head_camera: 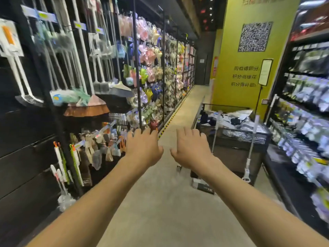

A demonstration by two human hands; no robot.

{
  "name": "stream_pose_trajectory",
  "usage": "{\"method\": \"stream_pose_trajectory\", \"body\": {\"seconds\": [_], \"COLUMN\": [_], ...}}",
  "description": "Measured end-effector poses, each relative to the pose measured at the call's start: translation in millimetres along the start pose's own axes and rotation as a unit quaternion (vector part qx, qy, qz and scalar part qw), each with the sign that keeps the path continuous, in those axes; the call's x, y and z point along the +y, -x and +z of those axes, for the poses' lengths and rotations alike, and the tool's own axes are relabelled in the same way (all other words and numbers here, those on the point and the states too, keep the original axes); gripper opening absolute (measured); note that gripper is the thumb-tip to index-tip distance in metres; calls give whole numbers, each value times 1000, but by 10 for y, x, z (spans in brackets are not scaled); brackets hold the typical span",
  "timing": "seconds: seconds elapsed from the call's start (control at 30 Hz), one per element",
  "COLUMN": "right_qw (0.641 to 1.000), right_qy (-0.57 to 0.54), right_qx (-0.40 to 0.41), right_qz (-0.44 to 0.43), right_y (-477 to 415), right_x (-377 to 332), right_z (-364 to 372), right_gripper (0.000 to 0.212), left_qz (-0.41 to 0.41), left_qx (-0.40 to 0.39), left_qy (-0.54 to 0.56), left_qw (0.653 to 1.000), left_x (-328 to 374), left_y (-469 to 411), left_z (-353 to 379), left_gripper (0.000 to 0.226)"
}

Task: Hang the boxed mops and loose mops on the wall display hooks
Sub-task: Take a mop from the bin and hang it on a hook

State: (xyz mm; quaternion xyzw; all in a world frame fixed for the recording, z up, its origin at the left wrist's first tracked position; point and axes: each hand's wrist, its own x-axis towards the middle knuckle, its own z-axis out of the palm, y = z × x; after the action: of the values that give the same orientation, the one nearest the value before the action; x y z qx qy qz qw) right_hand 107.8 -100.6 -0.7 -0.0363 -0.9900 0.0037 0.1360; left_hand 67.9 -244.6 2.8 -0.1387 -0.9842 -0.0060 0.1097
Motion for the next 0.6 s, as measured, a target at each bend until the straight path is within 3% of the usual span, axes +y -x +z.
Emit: {"method": "stream_pose_trajectory", "body": {"seconds": [0.37, 0.6], "right_qw": [982, 958], "right_qy": [62, 83], "right_qx": [-67, -82], "right_qz": [166, 263], "right_y": [-665, -1288], "right_x": [1555, 2462], "right_z": [484, 775], "right_gripper": [72, 71], "left_qz": [136, 209], "left_qx": [-12, -33], "left_qy": [44, 72], "left_qw": [990, 975], "left_x": [1407, 2246], "left_y": [-1432, -2505], "left_z": [621, 954], "left_gripper": [48, 61]}}
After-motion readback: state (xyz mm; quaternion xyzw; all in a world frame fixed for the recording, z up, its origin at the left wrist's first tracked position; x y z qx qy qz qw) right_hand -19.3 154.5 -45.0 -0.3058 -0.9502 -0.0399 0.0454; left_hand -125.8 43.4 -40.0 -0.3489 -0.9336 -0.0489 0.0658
